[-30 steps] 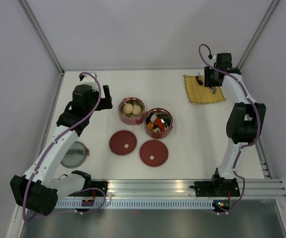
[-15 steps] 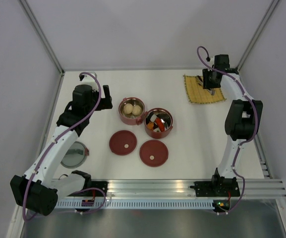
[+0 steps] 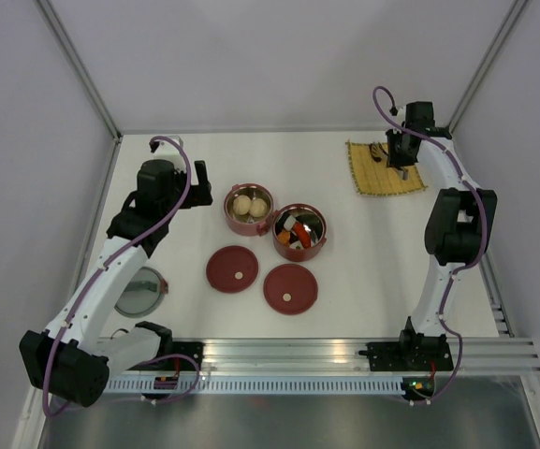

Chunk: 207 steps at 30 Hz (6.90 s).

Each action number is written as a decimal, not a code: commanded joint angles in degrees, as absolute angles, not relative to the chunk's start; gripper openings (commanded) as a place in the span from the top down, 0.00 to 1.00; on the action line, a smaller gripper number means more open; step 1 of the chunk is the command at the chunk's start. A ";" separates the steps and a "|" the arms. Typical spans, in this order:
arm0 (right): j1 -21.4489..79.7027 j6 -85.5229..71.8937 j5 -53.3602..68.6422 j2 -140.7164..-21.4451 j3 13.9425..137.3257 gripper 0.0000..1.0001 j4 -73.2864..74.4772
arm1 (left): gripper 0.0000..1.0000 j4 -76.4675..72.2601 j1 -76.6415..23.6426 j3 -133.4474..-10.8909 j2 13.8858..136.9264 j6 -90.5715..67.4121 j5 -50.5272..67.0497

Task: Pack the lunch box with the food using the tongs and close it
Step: Pick up the fake food from the plate, then place the fake food in the packing box, then place the clamp on the plate, then pick up the box lid from the center of the board.

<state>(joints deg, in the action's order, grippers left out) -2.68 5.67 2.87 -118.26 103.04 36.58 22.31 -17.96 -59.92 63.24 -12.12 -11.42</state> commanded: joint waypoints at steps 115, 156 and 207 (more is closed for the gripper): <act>5.02 -5.63 -15.65 -92.37 46.58 0.54 -12.13 | 0.00 21.71 -17.75 -61.35 62.14 -10.81 -9.75; 5.88 -20.47 18.54 -57.49 43.80 0.07 27.42 | 0.02 24.60 -17.84 -65.56 63.54 -11.51 -0.71; 53.79 -50.09 -12.65 -76.55 32.26 0.81 12.92 | 0.28 26.98 -56.07 -41.57 69.79 -52.38 -16.69</act>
